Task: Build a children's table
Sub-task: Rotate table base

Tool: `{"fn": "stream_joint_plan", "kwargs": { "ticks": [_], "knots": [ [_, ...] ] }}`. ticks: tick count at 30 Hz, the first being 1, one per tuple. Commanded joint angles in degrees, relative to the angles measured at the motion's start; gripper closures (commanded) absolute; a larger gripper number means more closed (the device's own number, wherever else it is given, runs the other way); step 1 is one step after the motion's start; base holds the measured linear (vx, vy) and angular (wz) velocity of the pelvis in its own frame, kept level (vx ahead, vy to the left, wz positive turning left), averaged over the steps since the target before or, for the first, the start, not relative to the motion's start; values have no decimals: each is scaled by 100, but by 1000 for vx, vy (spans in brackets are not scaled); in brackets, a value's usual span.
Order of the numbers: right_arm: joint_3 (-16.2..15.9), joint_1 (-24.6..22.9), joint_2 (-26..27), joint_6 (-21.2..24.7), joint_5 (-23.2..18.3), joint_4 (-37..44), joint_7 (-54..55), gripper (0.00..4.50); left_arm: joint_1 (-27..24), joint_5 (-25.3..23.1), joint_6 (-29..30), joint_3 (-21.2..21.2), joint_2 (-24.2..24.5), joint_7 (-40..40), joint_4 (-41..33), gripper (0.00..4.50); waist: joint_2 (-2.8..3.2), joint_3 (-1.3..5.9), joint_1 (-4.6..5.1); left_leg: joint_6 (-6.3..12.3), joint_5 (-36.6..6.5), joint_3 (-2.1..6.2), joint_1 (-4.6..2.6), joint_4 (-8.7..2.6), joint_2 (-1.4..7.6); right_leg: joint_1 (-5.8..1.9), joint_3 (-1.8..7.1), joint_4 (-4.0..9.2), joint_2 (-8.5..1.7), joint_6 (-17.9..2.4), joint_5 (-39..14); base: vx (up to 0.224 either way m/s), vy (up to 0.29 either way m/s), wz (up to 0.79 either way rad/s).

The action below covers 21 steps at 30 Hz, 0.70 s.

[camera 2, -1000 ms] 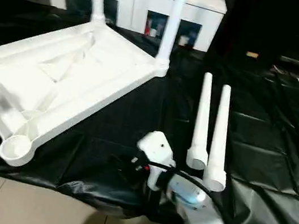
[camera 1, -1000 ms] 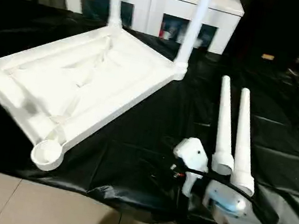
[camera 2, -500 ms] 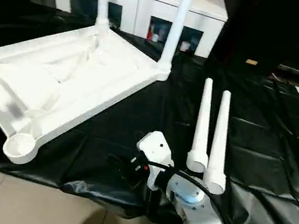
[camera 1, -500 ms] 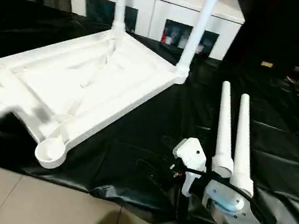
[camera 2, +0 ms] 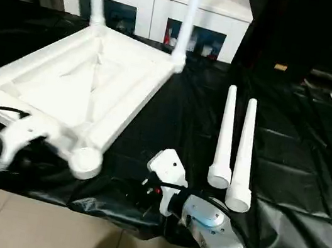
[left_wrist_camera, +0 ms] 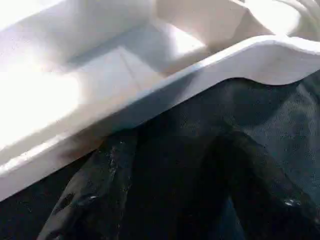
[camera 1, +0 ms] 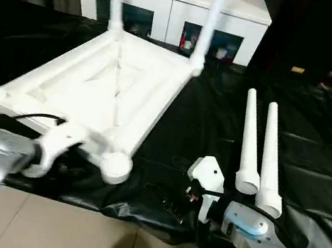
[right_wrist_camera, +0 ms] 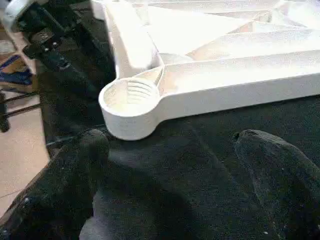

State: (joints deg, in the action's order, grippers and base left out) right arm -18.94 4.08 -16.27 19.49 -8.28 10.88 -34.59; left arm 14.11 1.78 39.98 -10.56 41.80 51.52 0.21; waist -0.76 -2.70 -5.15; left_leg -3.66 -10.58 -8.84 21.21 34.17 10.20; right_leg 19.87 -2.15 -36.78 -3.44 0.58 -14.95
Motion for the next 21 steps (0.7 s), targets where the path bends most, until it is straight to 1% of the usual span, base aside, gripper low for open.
{"fn": "stream_joint_plan", "kwargs": {
  "ticks": [1,2,4,5,6,7,8,9,10,11,12,14,15,16,17,18,19,21],
  "knots": [
    [139,59,11,-82,134,-78,163,0,143,-9,-52,-58,-144,-175,-137,151,138,254,32,-296,-1779,95,-138,-531,291,-27,289,495,-441,-1202,-527,0,0,0],
    [229,102,33,-133,227,-179,329,0,211,59,-73,-42,-410,-316,-253,151,135,257,15,-273,-1662,90,-129,-521,289,-27,293,489,-441,-1219,-441,0,0,0],
    [272,113,37,-138,219,-185,359,0,223,76,-145,-64,-500,-358,-310,151,142,268,-5,-235,-1444,92,-104,-510,287,-54,286,470,-442,-1228,-233,0,0,0],
    [319,122,51,-126,188,-172,380,0,244,71,-263,-69,-599,-433,-298,151,141,270,2,-226,-1399,94,-85,-512,284,-66,281,460,-434,-1214,-164,0,0,0],
    [348,129,60,-118,164,-161,390,0,259,65,-340,-71,-658,-488,-286,151,145,267,22,-210,-1372,93,-77,-509,272,-71,274,460,-415,-1190,-67,0,0,0],
    [373,133,60,-111,146,-140,395,0,273,46,-422,-118,-706,-505,-287,151,148,276,28,-177,-1334,96,-80,-499,273,-81,273,455,-420,-1188,-1,0,0,0],
    [390,132,53,-109,136,-119,396,0,281,32,-471,-165,-741,-511,-304,151,165,287,28,-154,-1227,96,-77,-486,271,-84,271,443,-417,-1189,140,0,0,0],
    [391,131,48,-111,134,-112,398,0,281,26,-479,-183,-748,-511,-315,151,158,283,34,-144,-1189,93,-69,-484,268,-89,271,442,-412,-1188,200,0,0,0],
    [401,126,38,-120,141,-77,418,0,281,39,-422,-209,-767,-498,-359,151,165,287,43,-138,-1149,93,-70,-482,267,-94,264,432,-405,-1195,291,0,0,0],
    [405,124,37,-119,140,-69,423,0,280,41,-420,-214,-768,-493,-366,151,159,284,45,-135,-1136,93,-68,-482,268,-97,262,429,-405,-1201,316,0,0,0],
    [448,116,57,-126,145,-25,495,0,274,50,-454,-193,-813,-508,-386,151,177,284,45,-128,-1119,93,-72,-475,265,-94,262,425,-404,-1210,333,0,0,0],
    [539,121,136,-133,202,11,705,0,307,8,-637,-128,-914,-636,-304,151,169,277,51,-124,-1166,85,-75,-476,265,-92,266,441,-406,-1220,255,0,0,0],
    [593,125,190,-108,242,27,838,0,356,-36,-814,-80,-997,-776,-190,151,175,271,48,-133,-1176,85,-74,-480,267,-85,268,448,-408,-1219,193,0,0,0],
    [630,135,231,-66,240,36,903,0,410,-70,-943,-38,-1087,-923,-67,151,191,264,50,-151,-1259,79,-91,-482,267,-66,269,463,-395,-1204,110,0,0,0],
    [656,143,258,-15,234,45,946,0,455,-81,-1062,-3,-1178,-1038,43,151,184,267,48,-163,-1289,81,-93,-483,272,-75,270,463,-403,-1201,82,0,0,0],
    [674,145,277,17,230,52,964,0,481,-80,-1142,13,-1234,-1115,114,151,208,277,34,-177,-1289,90,-92,-479,273,-85,273,455,-411,-1183,95,0,0,0],
    [703,162,310,62,243,51,1027,0,526,-81,-1195,40,-1342,-1252,234,151,233,272,42,-197,-1288,97,-74,-486,271,-94,272,455,-413,-1156,111,0,0,0],
    [745,194,352,130,267,62,1139,0,542,-36,-1200,36,-1429,-1279,269,151,202,270,54,-217,-1347,93,-90,-487,268,-86,274,463,-407,-1148,43,0,0,0]
  ]
}}
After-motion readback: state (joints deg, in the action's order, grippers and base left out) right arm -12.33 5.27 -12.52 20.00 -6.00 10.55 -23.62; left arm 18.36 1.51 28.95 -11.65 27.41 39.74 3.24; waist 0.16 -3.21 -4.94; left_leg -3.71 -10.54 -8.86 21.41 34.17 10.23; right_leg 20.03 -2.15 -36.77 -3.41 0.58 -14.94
